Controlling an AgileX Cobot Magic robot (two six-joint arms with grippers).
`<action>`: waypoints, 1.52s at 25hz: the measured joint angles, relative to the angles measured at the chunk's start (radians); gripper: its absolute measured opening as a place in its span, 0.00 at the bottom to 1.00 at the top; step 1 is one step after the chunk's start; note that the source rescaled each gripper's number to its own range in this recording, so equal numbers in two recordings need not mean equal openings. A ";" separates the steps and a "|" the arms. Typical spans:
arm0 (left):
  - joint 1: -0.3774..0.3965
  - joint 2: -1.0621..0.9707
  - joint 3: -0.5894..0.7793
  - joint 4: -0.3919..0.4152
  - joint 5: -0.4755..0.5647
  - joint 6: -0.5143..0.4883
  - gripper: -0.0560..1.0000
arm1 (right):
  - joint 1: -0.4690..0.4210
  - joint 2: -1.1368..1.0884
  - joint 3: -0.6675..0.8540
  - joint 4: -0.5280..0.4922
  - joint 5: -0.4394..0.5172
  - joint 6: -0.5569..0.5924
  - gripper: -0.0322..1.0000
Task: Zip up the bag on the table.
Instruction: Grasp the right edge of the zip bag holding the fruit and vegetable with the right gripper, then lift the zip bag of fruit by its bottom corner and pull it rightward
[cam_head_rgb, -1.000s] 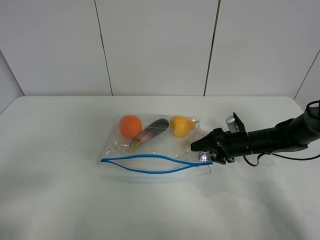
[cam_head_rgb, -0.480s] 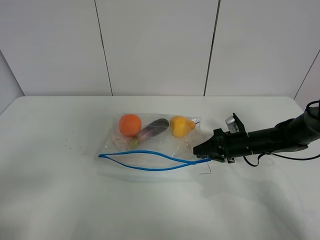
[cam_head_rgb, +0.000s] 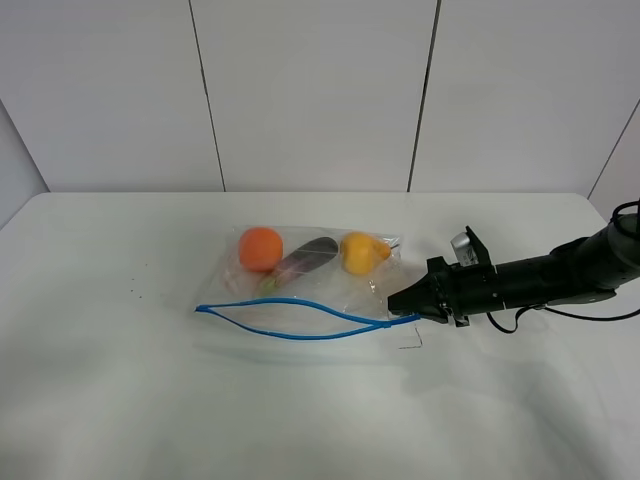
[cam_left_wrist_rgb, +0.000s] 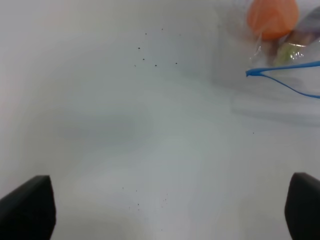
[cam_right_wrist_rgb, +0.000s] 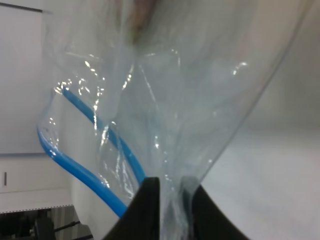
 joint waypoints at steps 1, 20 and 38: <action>0.000 0.000 0.000 0.000 0.000 0.000 1.00 | 0.000 0.000 0.000 0.000 0.000 0.000 0.08; 0.000 0.000 0.000 0.000 0.000 0.000 1.00 | 0.000 0.000 0.000 -0.007 -0.012 -0.005 0.06; 0.000 0.000 0.000 -0.007 0.000 0.000 1.00 | 0.000 -0.004 0.000 0.004 0.102 0.076 0.03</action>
